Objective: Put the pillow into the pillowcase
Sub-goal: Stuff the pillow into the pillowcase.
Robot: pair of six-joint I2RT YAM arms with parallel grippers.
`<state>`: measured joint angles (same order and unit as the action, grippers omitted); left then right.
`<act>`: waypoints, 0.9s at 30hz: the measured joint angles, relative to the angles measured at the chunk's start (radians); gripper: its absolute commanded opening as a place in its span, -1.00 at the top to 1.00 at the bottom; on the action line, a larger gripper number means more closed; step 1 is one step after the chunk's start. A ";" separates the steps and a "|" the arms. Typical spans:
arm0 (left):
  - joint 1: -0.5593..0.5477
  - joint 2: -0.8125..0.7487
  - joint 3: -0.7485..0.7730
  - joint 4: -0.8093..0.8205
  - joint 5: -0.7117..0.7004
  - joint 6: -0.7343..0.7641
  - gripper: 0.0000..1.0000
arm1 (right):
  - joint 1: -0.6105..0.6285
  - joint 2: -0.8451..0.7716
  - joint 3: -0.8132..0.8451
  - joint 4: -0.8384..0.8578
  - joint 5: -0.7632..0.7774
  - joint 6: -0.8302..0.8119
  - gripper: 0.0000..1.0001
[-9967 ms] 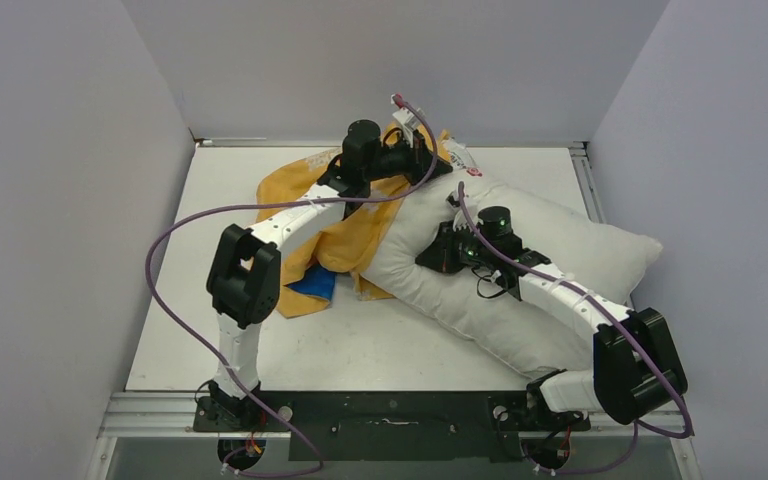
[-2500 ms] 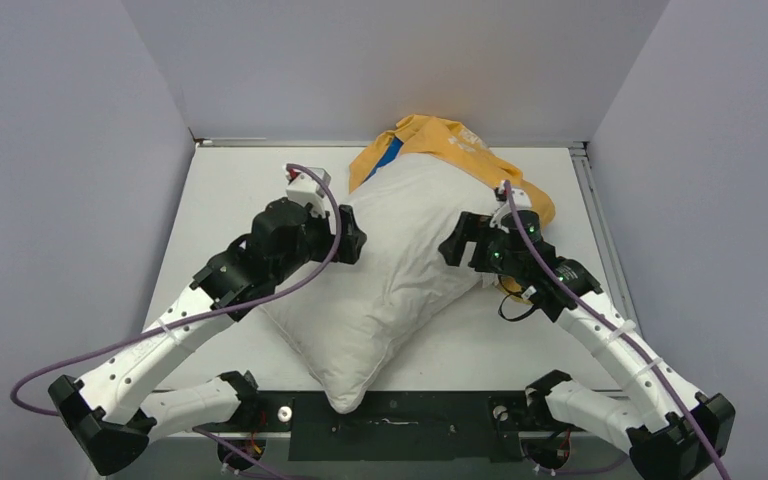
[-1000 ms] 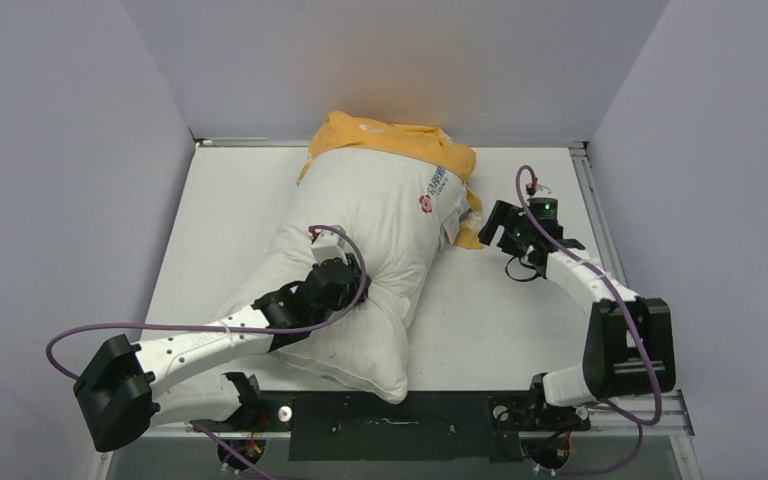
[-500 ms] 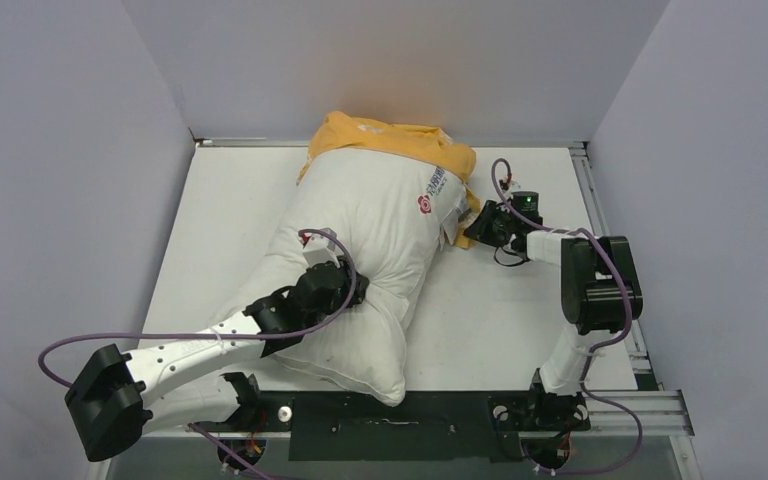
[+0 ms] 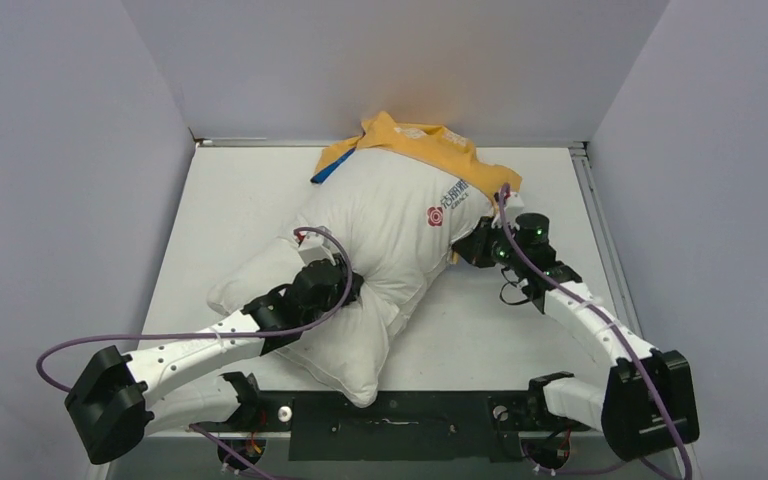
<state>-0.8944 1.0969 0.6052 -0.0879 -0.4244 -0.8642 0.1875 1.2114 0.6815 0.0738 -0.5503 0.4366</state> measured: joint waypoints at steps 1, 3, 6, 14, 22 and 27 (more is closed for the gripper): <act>0.003 0.000 -0.002 0.000 0.000 -0.004 0.69 | 0.033 -0.035 -0.019 -0.020 0.019 -0.002 0.89; 0.011 0.000 -0.007 0.001 0.000 -0.014 0.92 | 0.121 -0.090 -0.066 -0.046 0.062 0.000 0.89; 0.015 0.002 -0.020 0.005 -0.007 -0.035 1.00 | 0.283 -0.159 -0.162 -0.056 0.135 0.035 0.89; 0.026 0.087 -0.029 0.032 -0.042 -0.117 1.00 | 0.808 -0.119 -0.264 -0.020 0.370 0.186 0.89; 0.022 0.140 -0.042 0.111 -0.035 -0.208 1.00 | 1.207 0.211 -0.085 -0.043 0.492 0.266 0.38; 0.022 0.129 -0.056 0.131 -0.035 -0.212 1.00 | 1.221 0.118 -0.057 -0.153 0.676 0.316 -0.50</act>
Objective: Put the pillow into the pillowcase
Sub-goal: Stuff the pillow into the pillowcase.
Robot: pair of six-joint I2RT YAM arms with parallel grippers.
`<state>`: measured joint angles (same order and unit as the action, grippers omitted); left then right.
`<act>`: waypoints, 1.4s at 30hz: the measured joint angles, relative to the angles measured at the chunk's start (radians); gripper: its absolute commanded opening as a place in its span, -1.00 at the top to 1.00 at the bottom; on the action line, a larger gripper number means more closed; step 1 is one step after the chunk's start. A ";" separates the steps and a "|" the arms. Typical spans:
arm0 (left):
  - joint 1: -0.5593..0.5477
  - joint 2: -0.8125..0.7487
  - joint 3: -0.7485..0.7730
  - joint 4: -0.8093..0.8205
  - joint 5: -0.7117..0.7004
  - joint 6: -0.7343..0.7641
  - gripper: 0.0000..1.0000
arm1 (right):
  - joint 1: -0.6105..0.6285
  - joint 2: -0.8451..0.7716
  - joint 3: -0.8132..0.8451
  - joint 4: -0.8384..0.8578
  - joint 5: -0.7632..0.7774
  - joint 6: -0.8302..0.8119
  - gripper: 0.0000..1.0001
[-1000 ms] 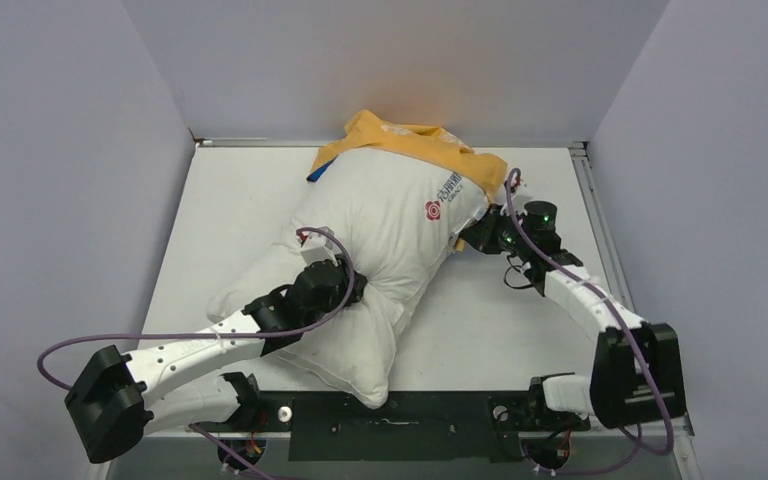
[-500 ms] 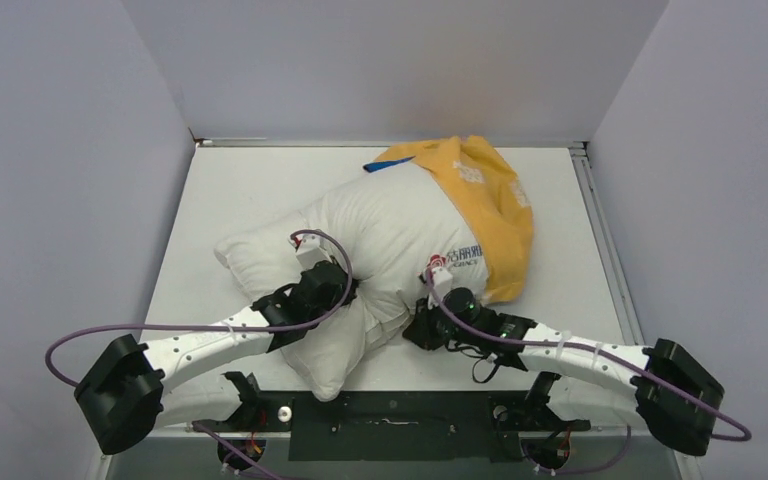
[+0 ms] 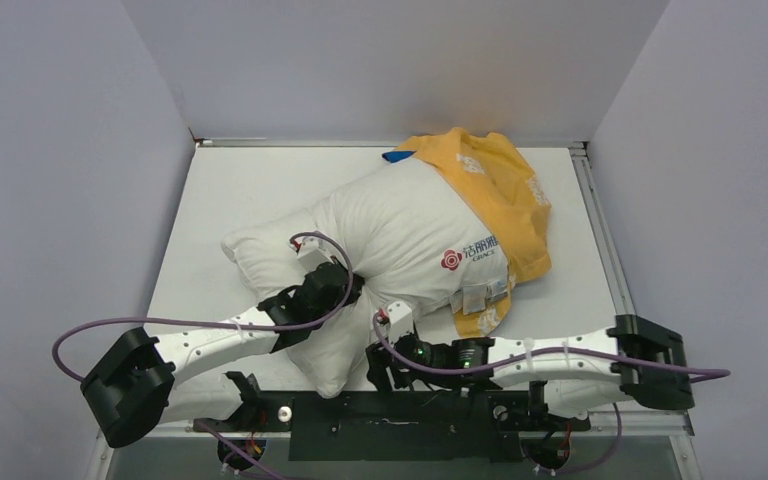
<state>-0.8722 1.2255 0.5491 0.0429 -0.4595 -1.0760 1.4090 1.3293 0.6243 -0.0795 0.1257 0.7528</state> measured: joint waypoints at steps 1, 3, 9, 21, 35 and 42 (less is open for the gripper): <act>0.000 -0.003 -0.001 0.003 0.000 0.001 1.00 | 0.000 -0.046 0.001 -0.036 0.046 0.005 -0.62; 0.000 -0.010 -0.006 0.008 0.001 0.006 1.00 | 0.000 -0.148 0.012 -0.117 0.146 0.014 -0.78; 0.000 -0.012 -0.006 0.011 0.003 0.015 1.00 | -0.064 -0.370 0.137 -0.387 0.468 0.034 -0.92; 0.002 0.012 0.009 0.017 0.014 0.038 1.00 | -0.772 -0.446 0.268 -0.520 0.521 -0.184 -0.86; 0.003 0.022 0.016 0.019 0.019 0.046 1.00 | -1.265 -0.253 0.273 -0.355 -0.134 -0.351 0.89; 0.003 0.035 0.024 0.023 0.019 0.049 1.00 | -1.262 -0.276 0.303 -0.365 -0.327 -0.355 0.89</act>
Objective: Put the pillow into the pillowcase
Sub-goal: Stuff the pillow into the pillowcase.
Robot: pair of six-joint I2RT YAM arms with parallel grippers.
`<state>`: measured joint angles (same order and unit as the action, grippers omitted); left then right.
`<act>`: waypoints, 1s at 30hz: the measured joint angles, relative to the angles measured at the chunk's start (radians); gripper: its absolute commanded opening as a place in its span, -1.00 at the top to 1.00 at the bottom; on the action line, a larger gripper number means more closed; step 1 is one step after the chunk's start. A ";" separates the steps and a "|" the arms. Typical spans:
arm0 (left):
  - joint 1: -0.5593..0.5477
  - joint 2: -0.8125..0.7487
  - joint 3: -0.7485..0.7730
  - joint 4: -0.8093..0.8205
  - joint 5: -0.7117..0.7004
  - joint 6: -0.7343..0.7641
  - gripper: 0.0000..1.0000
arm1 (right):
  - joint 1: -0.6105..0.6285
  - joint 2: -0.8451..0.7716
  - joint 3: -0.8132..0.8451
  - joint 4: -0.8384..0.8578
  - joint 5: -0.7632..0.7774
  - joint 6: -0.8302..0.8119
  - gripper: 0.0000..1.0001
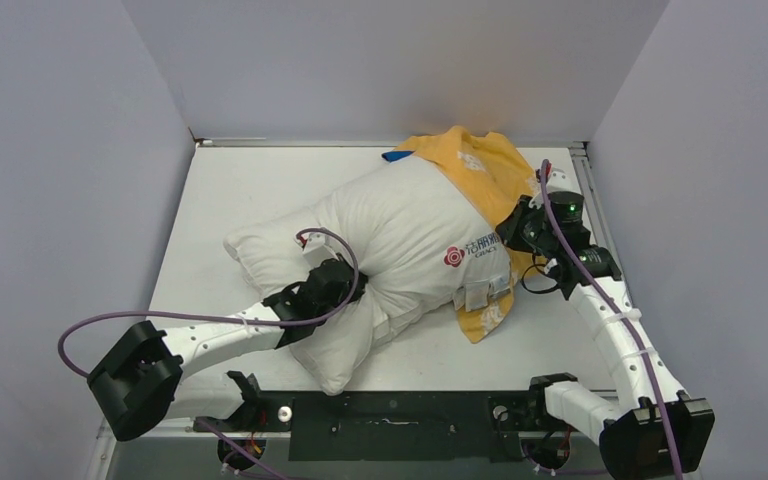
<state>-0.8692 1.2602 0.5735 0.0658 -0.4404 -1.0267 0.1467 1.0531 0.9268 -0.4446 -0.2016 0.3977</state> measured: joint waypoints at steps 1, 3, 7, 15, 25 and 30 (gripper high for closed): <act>0.000 0.005 0.003 0.003 0.000 0.000 1.00 | 0.004 -0.007 0.009 -0.006 -0.024 0.000 0.89; 0.000 0.016 0.010 0.007 0.000 0.000 1.00 | 0.018 -0.020 0.030 -0.025 -0.042 -0.003 0.56; 0.000 0.031 0.020 0.014 0.002 0.000 1.00 | 0.039 -0.048 0.040 -0.057 0.003 -0.023 -0.18; 0.001 0.031 0.021 0.013 0.003 0.000 1.00 | 0.038 -0.009 0.020 -0.080 0.138 -0.054 -0.59; 0.001 0.030 0.021 0.015 0.008 0.002 1.00 | 0.040 0.062 0.017 -0.045 0.257 -0.061 0.89; 0.001 0.045 0.029 0.021 0.007 0.002 1.00 | 0.081 0.061 0.049 -0.053 0.323 -0.089 0.89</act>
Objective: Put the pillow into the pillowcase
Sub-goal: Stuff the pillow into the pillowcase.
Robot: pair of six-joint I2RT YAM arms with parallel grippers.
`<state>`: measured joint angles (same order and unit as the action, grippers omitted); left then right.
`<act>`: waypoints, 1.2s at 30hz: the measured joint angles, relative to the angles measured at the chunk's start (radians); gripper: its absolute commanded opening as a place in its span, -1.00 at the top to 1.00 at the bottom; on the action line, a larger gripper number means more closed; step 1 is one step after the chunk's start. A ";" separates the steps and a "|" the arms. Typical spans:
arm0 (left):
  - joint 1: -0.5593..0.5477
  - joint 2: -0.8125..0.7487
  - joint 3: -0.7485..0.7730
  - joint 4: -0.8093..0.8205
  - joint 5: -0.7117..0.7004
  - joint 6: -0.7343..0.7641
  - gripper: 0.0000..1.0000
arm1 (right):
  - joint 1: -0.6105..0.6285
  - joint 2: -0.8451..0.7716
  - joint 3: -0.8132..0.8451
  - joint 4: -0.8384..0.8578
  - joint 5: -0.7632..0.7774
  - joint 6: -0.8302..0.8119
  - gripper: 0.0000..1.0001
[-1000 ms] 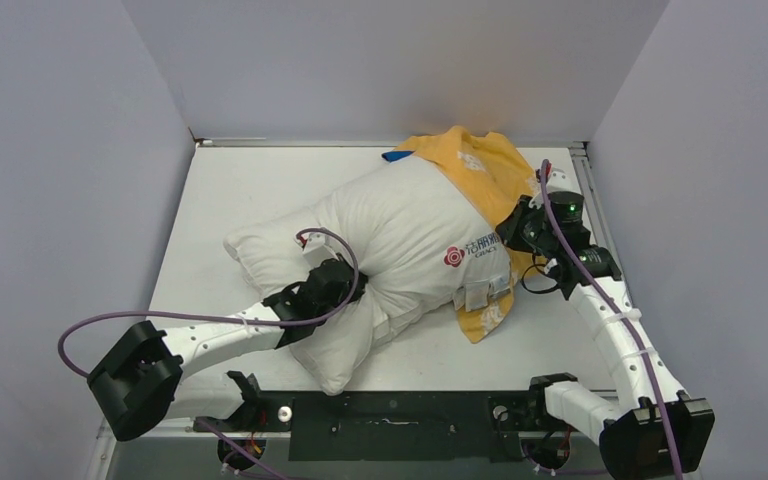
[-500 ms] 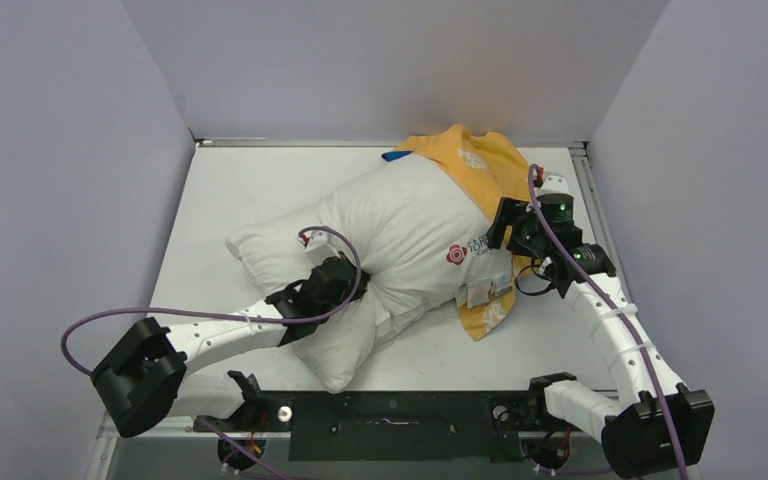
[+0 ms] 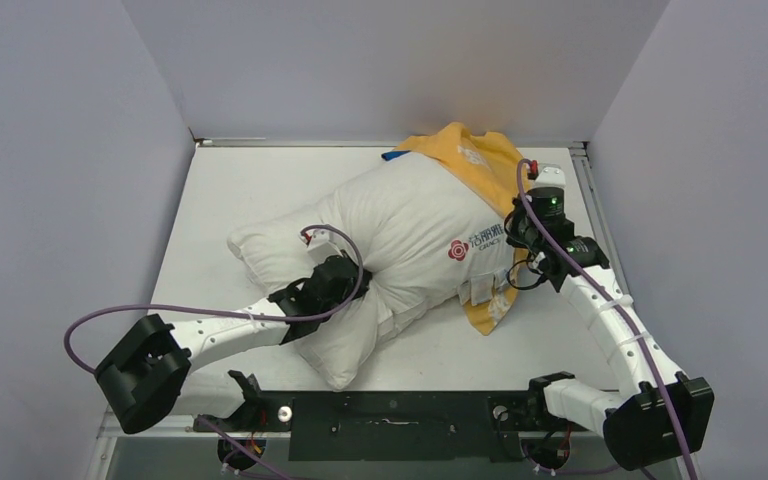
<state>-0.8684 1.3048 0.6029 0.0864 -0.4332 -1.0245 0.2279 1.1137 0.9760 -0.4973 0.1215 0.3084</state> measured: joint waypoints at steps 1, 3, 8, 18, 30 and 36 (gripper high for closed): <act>0.000 0.005 0.002 0.003 0.000 0.000 1.00 | 0.010 -0.002 0.006 -0.001 0.000 -0.008 0.89; 0.000 0.016 0.010 0.005 0.000 0.000 1.00 | 0.030 -0.007 0.018 -0.006 -0.029 -0.029 0.89; 0.003 0.031 0.023 0.000 0.000 0.001 1.00 | 0.080 -0.016 0.019 -0.006 -0.175 -0.043 0.89; 0.008 0.006 0.023 -0.038 -0.006 -0.003 1.00 | 0.250 0.012 -0.135 0.258 -0.493 0.104 0.89; 0.008 -0.056 -0.013 -0.094 -0.056 -0.060 0.88 | 0.342 0.079 -0.093 0.305 -0.520 0.172 0.89; 0.006 -0.242 -0.041 -0.163 -0.063 0.013 -0.29 | 0.313 0.161 -0.008 0.242 -0.469 0.128 0.89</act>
<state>-0.8627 1.0626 0.5621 -0.0769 -0.4957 -1.0111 0.5407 1.2743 0.9684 -0.2554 -0.3477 0.4366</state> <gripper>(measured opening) 0.529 0.062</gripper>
